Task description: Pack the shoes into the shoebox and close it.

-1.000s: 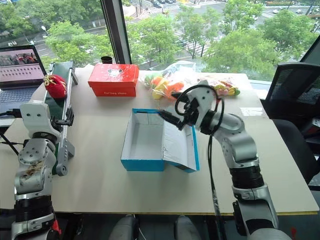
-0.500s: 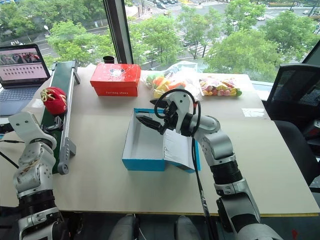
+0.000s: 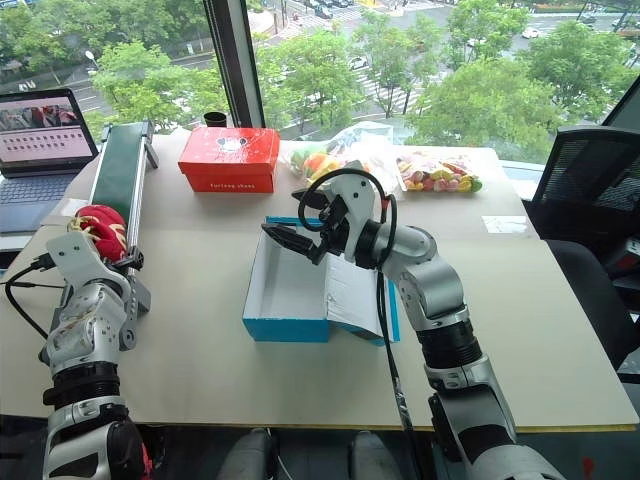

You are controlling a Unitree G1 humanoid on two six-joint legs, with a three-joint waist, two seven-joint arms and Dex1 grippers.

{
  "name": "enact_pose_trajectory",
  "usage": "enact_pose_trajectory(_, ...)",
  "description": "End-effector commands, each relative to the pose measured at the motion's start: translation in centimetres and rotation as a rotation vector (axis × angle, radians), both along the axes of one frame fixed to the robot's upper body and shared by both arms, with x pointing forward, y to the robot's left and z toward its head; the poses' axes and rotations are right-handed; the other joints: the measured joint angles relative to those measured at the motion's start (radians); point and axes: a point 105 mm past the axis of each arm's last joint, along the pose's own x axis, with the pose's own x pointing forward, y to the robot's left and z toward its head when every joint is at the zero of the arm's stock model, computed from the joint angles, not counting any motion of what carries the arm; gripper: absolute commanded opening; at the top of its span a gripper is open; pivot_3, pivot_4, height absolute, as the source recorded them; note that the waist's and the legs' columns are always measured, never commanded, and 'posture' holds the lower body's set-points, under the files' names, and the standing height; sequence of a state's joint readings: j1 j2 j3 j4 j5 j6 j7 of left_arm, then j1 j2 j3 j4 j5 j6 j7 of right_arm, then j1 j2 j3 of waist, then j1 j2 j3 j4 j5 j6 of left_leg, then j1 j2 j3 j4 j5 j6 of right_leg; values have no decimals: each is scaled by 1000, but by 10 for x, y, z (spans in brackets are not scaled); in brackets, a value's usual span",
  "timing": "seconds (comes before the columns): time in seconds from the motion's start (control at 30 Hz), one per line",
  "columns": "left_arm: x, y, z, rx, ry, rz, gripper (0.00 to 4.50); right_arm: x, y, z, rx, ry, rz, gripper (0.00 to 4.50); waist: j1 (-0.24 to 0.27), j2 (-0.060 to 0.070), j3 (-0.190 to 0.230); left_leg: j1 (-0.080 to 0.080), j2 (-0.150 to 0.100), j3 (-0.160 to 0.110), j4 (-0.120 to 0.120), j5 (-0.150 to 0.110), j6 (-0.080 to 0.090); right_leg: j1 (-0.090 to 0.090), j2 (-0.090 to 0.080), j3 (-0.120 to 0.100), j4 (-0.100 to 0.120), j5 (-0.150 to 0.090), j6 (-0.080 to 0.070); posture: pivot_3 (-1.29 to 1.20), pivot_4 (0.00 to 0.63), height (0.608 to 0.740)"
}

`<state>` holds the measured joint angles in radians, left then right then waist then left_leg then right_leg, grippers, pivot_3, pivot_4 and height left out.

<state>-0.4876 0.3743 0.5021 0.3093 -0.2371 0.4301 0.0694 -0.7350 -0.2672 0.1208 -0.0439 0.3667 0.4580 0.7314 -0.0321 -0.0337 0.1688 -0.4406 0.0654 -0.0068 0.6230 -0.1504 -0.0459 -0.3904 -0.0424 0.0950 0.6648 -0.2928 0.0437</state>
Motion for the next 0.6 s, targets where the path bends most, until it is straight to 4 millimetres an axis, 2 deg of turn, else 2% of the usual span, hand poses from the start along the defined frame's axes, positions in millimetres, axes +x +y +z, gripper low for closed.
enact_pose_trajectory(0.03,4,-10,32,104,-111,-59,2774,-6,-1,22,14,-73,1,4500,5,0,0,0,0,0,0,0,0,0,0,0,0,0,0,0,150,739)
enact_pose_trajectory(0.07,6,-15,44,146,-146,-83,2590,-7,-1,22,14,-70,-1,4500,7,0,0,0,0,0,0,0,0,0,0,0,0,0,0,0,150,739)
enact_pose_trajectory(0.17,10,-37,75,229,-240,-181,2567,-5,-5,28,48,-41,-17,4500,14,-1,1,-1,0,0,0,0,0,-1,0,0,0,0,0,0,150,739)
enact_pose_trajectory(0.27,13,-92,113,233,-406,-424,2567,12,-19,45,237,149,-78,4500,16,-1,1,-4,0,0,0,0,-1,-3,0,0,0,0,0,0,150,739)
enact_pose_trajectory(0.37,10,-119,128,216,-469,-543,2567,16,-25,52,319,245,-70,4500,22,-1,1,-5,0,-1,0,1,-2,-4,0,-1,0,1,-1,0,150,739)
enact_pose_trajectory(0.43,4,-166,151,191,-546,-732,2567,29,-43,72,567,395,-68,4500,19,-1,1,-5,0,-1,0,1,-2,-4,0,-1,-1,1,-1,0,150,739)
enact_pose_trajectory(0.5,-3,-203,173,160,-614,-871,2567,35,-58,91,728,465,-41,4500,21,-2,1,-5,0,-1,0,1,-2,-4,0,-1,0,1,-1,0,150,739)
enact_pose_trajectory(0.6,-13,-234,192,96,-669,-981,2567,36,-72,111,853,498,-1,4500,18,-2,1,-8,0,-1,1,1,-1,-5,0,-1,-1,1,-1,0,150,739)
